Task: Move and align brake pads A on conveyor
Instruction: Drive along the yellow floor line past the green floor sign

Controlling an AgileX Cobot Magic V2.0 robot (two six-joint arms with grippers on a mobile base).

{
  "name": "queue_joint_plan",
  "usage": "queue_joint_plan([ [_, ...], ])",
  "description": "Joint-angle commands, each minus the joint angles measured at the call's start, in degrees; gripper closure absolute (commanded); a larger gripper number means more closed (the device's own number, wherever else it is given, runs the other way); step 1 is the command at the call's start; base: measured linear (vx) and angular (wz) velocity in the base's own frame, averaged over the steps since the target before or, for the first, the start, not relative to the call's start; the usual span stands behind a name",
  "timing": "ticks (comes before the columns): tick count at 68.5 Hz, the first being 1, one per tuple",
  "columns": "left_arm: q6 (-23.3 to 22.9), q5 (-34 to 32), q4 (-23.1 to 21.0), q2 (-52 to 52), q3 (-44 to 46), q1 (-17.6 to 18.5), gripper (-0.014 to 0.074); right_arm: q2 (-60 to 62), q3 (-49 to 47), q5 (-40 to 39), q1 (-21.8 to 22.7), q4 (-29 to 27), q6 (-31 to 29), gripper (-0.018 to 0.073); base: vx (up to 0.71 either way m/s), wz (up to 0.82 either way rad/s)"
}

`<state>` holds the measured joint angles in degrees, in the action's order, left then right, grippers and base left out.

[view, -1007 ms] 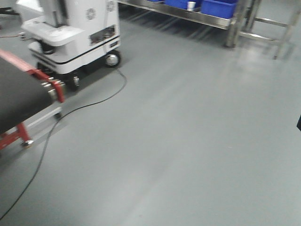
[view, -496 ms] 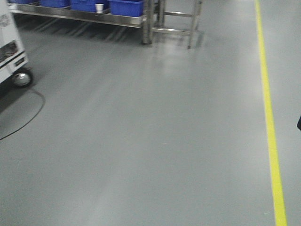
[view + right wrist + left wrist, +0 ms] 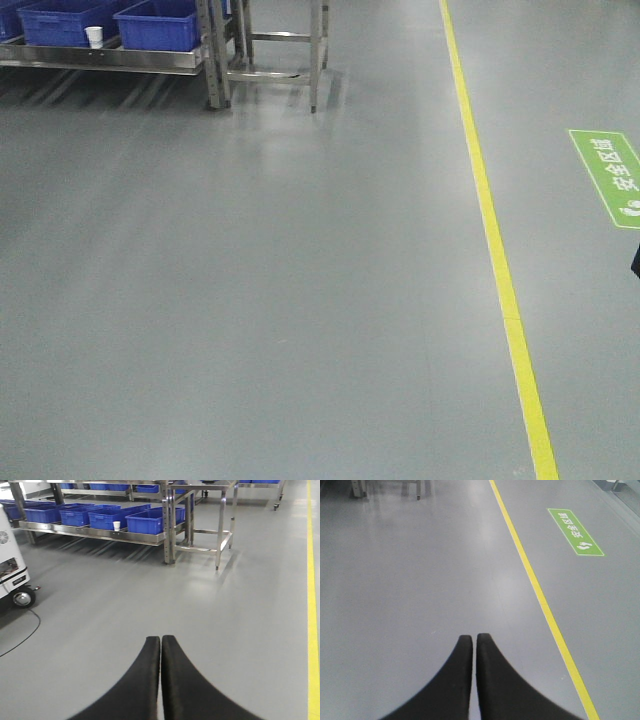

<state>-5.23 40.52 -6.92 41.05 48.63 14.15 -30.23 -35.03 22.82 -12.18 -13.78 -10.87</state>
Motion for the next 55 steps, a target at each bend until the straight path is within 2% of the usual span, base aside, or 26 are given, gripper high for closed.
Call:
queue_joint_plan([
  [1, 0.0, -3.57, -0.43, -0.07, 1.72, 0.26, 0.0603, -0.27, -1.42, -3.94, 0.21, -0.07, -0.39, 0.0562, 0.35, -0.19],
  [55, 0.0, -3.57, -0.43, -0.07, 1.72, 0.26, 0.0603, -0.27, -1.42, -3.94, 0.21, -0.07, -0.39, 0.0562, 0.41, -0.24],
])
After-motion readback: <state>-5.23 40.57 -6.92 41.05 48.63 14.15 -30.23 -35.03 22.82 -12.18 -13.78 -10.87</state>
